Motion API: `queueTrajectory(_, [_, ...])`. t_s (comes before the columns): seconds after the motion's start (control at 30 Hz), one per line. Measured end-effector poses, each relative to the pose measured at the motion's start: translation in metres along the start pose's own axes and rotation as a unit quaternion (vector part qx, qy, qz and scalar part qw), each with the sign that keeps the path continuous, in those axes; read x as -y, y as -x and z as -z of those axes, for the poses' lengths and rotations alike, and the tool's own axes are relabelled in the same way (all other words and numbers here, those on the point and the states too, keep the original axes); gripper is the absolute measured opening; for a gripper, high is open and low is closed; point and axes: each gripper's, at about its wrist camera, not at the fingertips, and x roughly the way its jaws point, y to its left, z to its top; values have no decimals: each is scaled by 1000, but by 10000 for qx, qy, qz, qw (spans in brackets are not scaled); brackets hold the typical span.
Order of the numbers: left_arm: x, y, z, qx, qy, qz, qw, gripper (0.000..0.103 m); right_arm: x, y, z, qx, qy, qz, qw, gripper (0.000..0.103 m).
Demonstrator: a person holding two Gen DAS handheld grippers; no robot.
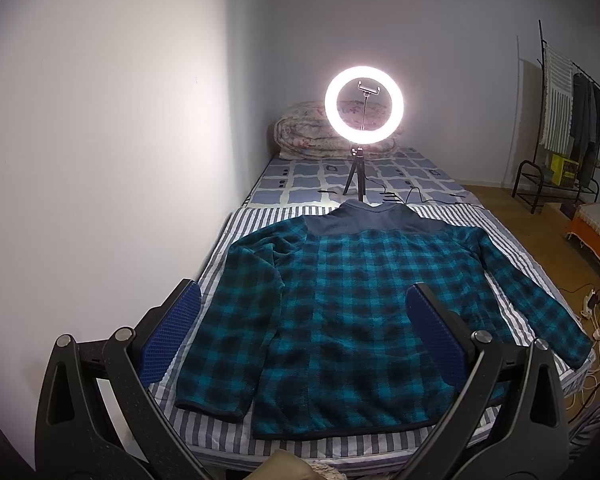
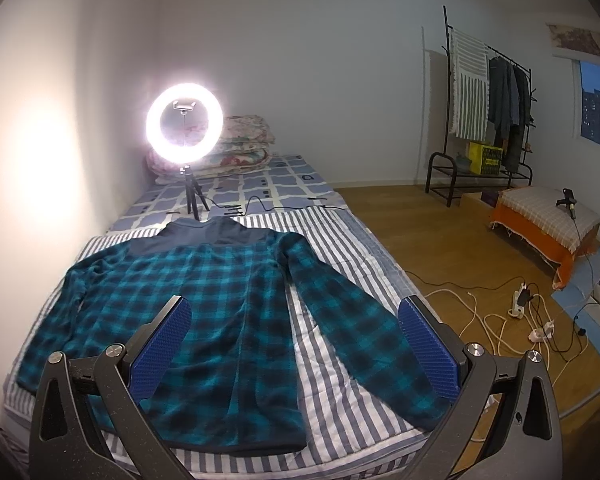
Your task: Fold large clothes
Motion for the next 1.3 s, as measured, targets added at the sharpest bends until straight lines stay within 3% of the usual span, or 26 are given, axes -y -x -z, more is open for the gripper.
queueTrajectory(0.5, [-9, -5, 5, -64, 43, -31, 10000, 103, -5, -1, 2, -14, 20, -66, 10000, 103])
queueTrajectory(1.03, [-21, -20, 15, -250, 78, -315, 9992, 103, -23, -16, 1, -80, 94, -297, 9995, 103])
queueTrajectory(1.2, [-39, -36, 41, -587, 45, -598, 9965, 103, -40, -29, -6, 71, -157, -715, 9973, 103])
queueTrajectory(1.3, [-55, -49, 63, -900, 117, -672, 9936, 88, -56, -35, -11, 337, -264, -1183, 9921, 103])
